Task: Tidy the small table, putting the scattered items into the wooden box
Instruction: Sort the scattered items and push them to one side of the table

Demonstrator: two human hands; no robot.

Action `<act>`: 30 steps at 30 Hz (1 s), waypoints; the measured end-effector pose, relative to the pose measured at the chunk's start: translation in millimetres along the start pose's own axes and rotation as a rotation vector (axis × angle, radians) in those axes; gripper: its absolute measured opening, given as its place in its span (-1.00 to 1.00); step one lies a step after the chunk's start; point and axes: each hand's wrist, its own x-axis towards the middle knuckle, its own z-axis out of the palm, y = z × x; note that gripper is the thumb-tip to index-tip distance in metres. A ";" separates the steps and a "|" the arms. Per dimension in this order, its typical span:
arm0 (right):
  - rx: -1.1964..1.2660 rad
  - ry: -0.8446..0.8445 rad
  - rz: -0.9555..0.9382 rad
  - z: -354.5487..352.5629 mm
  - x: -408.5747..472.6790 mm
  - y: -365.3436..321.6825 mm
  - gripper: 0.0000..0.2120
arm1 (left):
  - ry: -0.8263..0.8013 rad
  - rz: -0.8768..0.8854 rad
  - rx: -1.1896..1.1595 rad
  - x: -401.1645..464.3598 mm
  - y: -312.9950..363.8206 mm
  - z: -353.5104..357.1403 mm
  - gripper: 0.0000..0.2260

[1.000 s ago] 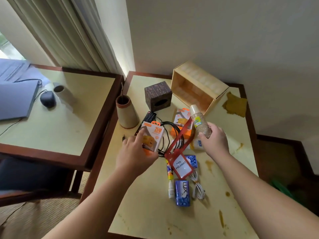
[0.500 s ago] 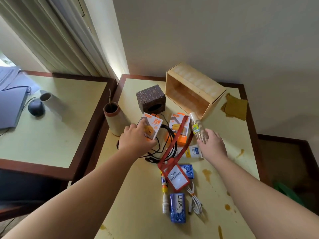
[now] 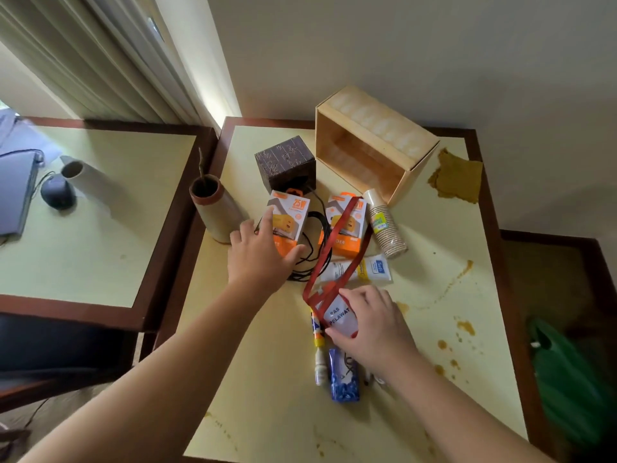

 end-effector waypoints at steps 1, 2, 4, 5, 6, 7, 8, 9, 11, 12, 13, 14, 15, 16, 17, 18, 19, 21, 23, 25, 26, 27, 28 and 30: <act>-0.017 -0.023 0.029 3.2 -2.5 -3.4 -0.25 | 0.064 0.012 -0.046 -15.6 -3.1 0.4 -0.20; -0.025 -0.039 0.054 5.6 -3.2 -5.7 -0.24 | 0.115 0.032 -0.098 -33.3 -5.7 1.8 -0.28; -0.034 -0.066 0.083 7.0 -1.4 -7.6 -0.25 | 0.122 0.070 -0.176 -72.1 -10.8 10.8 -0.44; -0.039 -0.079 0.086 7.0 0.6 -7.7 -0.26 | 0.078 0.079 -0.200 -91.6 -13.6 18.8 -0.49; -0.037 -0.089 0.090 7.7 3.0 -6.9 -0.26 | 0.014 0.079 -0.217 -109.7 -15.6 27.6 -0.53; -0.021 -0.093 0.097 8.4 5.1 -6.4 -0.28 | -0.060 0.074 -0.229 -126.1 -17.4 37.4 -0.56; 0.026 -0.096 0.118 8.4 7.1 -5.4 -0.32 | -0.140 0.062 -0.233 -139.9 -18.5 47.1 -0.57; 0.110 -0.093 0.155 6.3 8.9 -4.8 -0.38 | -0.216 0.045 -0.225 -150.8 -18.2 55.8 -0.57; 0.303 -0.094 0.237 -0.8 12.7 -1.6 -0.56 | -0.321 0.011 -0.189 -164.4 -14.8 67.4 -0.55; 0.372 -0.106 0.255 -6.1 15.0 0.5 -0.65 | -0.353 -0.001 -0.167 -167.5 -11.6 69.4 -0.54; 0.412 -0.110 0.253 -12.8 18.2 3.1 -0.73 | -0.378 -0.009 -0.142 -168.4 -8.9 70.6 -0.53; 0.444 -0.107 0.245 -20.7 22.7 6.3 -0.79 | -0.395 -0.010 -0.120 -168.0 -6.0 71.1 -0.52; 0.482 -0.093 0.240 -30.9 28.6 8.0 -0.82 | -0.408 -0.010 -0.105 -166.8 -3.7 71.9 -0.53; 0.522 -0.069 0.240 -42.2 36.3 9.4 -0.82 | -0.414 -0.011 -0.099 -164.7 -1.6 72.1 -0.53; 0.563 -0.034 0.241 -53.6 44.9 10.4 -0.83 | -0.415 -0.016 -0.098 -161.8 -0.2 72.3 -0.53; 0.602 0.003 0.246 -64.5 54.8 11.7 -0.84 | -0.415 -0.026 -0.098 -158.4 0.7 72.0 -0.54; 0.633 0.043 0.255 -75.7 64.8 11.4 -0.85 | -0.412 -0.041 -0.095 -154.6 1.3 71.8 -0.55; 0.636 0.120 0.268 -91.6 87.0 13.8 -0.84 | -0.399 -0.075 -0.076 -147.2 0.7 70.9 -0.57; 0.596 0.154 0.284 -97.9 106.2 18.0 -0.79 | -0.375 -0.102 -0.058 -141.0 -0.2 70.1 -0.55; 0.489 0.139 0.323 -95.0 118.2 22.4 -0.63 | -0.355 -0.102 -0.038 -136.1 0.4 71.7 -0.51; 0.406 0.132 0.346 -90.7 119.6 24.0 -0.55 | -0.349 -0.098 -0.032 -133.8 1.5 72.0 -0.50; 0.338 0.147 0.362 -85.8 116.9 23.5 -0.50 | -0.345 -0.096 -0.030 -131.4 2.7 72.3 -0.50; 0.292 0.181 0.371 -80.8 109.5 21.2 -0.49 | -0.344 -0.096 -0.029 -128.7 3.9 72.3 -0.50; 0.274 0.257 0.338 -68.6 84.5 15.3 -0.53 | -0.347 -0.091 -0.029 -122.8 5.6 72.4 -0.54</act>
